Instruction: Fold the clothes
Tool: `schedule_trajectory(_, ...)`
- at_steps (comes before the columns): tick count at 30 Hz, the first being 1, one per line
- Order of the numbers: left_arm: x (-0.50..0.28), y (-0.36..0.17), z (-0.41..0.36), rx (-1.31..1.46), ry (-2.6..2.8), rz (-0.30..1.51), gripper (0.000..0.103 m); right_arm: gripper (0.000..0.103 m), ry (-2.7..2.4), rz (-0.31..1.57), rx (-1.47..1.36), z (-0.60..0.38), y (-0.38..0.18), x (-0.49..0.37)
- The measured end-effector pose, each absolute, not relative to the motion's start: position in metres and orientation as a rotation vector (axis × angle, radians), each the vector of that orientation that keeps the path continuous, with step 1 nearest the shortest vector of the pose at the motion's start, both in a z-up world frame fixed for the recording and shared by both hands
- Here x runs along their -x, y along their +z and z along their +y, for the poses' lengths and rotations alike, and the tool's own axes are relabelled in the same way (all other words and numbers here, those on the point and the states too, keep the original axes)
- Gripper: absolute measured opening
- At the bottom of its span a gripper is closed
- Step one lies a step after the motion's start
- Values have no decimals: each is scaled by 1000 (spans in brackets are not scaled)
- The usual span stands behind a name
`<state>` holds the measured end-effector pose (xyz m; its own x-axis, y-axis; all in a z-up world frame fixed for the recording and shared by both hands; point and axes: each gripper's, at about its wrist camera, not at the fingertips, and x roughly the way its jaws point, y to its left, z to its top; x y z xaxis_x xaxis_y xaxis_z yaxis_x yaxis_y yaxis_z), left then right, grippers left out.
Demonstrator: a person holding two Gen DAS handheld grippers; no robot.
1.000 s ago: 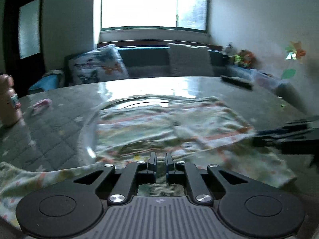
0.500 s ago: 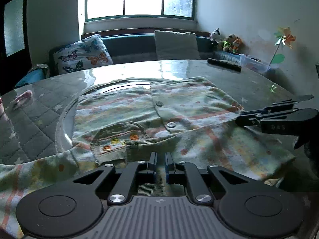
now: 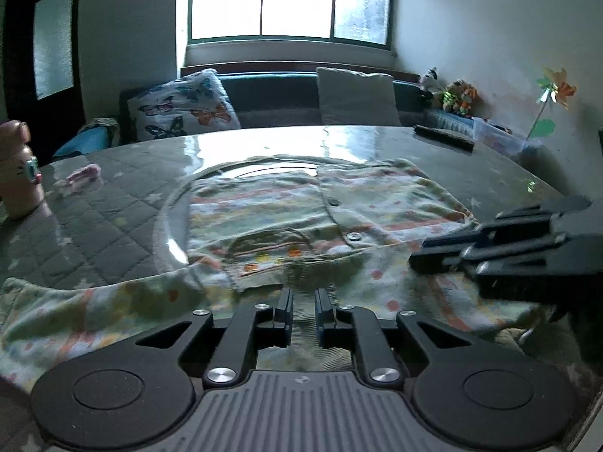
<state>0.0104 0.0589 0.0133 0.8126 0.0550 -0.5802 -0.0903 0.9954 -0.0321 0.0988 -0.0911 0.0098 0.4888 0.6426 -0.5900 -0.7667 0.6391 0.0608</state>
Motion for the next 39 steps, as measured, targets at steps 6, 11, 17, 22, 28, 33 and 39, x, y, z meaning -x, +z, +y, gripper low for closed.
schedule_trajectory(6, 3, 15, 87, 80, 190, 617, 22, 18, 891, 591, 310, -76, 4, -82)
schedule_trajectory(11, 13, 12, 110, 108, 289, 619, 27, 18, 958, 569, 334, -77, 10, -62)
schedule_trajectory(17, 27, 11, 133, 117, 379, 619, 35, 19, 1011, 574, 366, -80, 5, -39)
schedule_trajectory(22, 34, 10, 148, 126, 445, 608, 44, 21, 963, 584, 293, -105, 16, -40)
schedule_trajectory(28, 37, 7, 168, 161, 547, 606, 46, 27, 916, 678, 265, -122, 7, -54)
schedule_trajectory(33, 42, 8, 194, 209, 680, 593, 46, 31, 938, 660, 265, -122, 9, -53)
schedule_trajectory(39, 50, 3, 232, 271, 835, 584, 46, 33, 930, 666, 248, -122, 10, -55)
